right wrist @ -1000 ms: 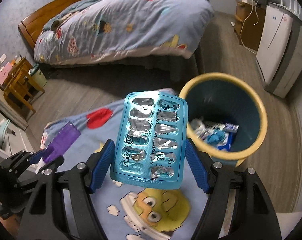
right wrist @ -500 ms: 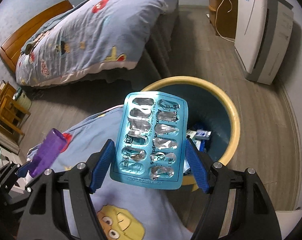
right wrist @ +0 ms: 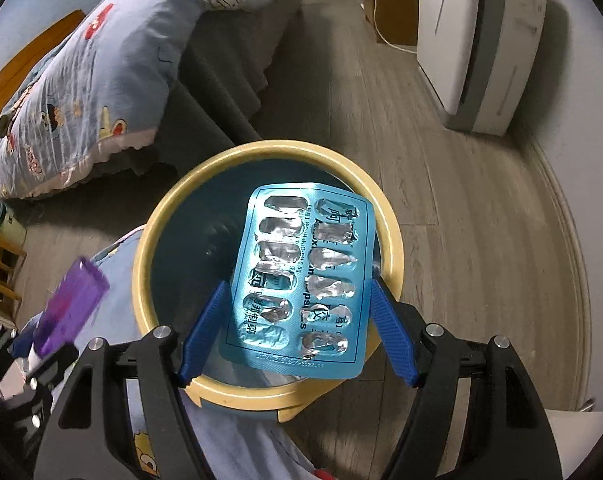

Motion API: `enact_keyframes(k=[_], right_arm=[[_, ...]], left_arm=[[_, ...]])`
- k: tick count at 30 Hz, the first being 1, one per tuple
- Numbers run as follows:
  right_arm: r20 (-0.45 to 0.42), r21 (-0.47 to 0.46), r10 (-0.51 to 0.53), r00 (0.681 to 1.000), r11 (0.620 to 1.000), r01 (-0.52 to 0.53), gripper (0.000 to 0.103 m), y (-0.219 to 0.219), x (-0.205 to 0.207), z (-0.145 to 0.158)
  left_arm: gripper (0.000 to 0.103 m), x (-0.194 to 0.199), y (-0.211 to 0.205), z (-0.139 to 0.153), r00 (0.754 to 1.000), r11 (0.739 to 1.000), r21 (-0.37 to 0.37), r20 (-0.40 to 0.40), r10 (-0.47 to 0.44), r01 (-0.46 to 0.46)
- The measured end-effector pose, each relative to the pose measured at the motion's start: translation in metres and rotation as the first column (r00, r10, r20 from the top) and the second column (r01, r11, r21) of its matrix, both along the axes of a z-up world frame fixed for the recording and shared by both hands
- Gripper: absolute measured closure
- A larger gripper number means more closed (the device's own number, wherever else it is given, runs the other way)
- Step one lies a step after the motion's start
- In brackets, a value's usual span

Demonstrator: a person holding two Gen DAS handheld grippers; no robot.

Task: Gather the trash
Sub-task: 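Carry bottle and blister pack over the bin and open both tools to drop them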

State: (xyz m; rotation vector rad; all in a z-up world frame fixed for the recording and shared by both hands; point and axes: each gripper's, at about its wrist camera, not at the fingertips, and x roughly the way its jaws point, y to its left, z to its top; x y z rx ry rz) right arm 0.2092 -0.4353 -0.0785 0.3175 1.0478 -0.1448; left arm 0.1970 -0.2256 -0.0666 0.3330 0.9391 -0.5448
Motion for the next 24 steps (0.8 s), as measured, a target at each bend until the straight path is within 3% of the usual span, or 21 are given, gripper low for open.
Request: enact_keyframes(k=[16, 24], right_arm=[[-0.048, 0.13, -0.052, 0.998, 0.99, 0.058, 0.032, -0.009, 0.016, -0.026], [-0.063, 0.144, -0.065, 0.996, 0.987, 0.074, 0.032, -0.011, 0.026, -0.035]], left_arm=[[0.066, 0.022, -0.046, -0.047, 0.996, 0.996, 0.055, -0.057, -0.072, 0.075], [0.066, 0.045, -0.045, -0.054, 0.998, 0.997, 0.056, -0.052, -0.04, 0.043]])
